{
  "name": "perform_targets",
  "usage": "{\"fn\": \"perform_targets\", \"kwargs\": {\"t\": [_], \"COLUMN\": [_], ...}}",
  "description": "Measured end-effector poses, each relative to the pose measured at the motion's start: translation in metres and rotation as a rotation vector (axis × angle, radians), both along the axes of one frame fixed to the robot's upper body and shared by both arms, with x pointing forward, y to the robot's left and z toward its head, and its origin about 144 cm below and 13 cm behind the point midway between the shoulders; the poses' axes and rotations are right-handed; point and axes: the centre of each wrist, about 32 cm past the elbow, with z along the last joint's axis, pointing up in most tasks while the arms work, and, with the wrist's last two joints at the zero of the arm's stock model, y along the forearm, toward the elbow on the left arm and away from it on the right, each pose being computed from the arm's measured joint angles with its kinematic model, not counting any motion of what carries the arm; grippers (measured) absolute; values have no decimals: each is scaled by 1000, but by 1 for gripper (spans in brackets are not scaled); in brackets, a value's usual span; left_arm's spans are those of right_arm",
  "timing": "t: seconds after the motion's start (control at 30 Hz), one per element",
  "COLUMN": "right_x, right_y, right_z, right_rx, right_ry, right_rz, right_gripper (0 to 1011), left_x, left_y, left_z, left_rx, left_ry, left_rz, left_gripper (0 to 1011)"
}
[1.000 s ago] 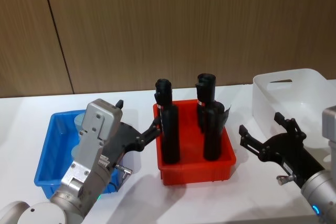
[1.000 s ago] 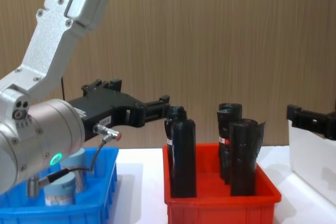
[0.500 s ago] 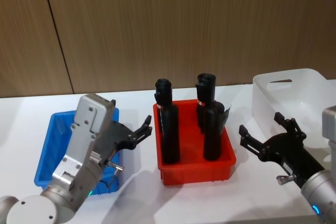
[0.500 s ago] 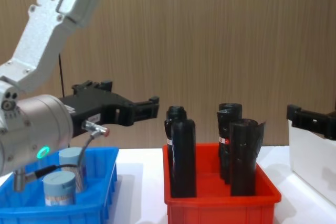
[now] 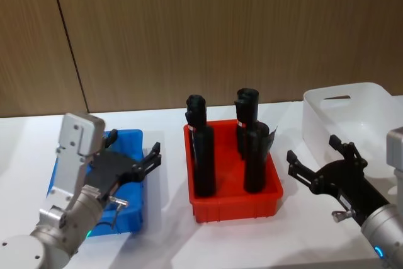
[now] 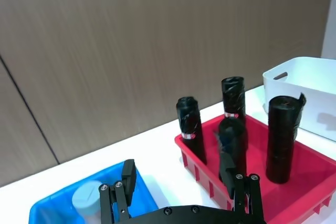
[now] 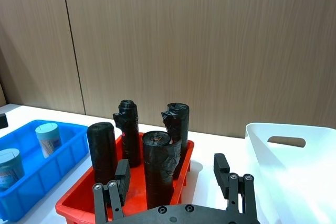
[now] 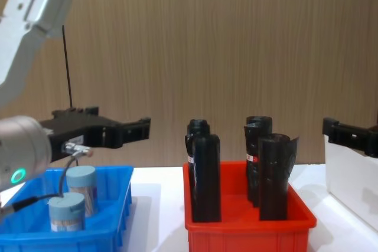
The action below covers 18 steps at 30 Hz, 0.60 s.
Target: Pick the cotton swabs from the blue box and place them into the white box.
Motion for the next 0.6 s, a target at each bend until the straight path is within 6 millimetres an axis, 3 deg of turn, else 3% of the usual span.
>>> {"fn": "perform_targets", "kwargs": {"t": [0.6], "right_x": [0], "right_y": [0], "right_z": [0], "right_rx": [0], "right_ry": [0], "right_rz": [0], "right_gripper": [1002], "left_x": [3], "left_y": [20], "left_z": [-23], "left_rx": [-143], "left_ry": [93], "left_rz": [66], "left_gripper": [1000]}}
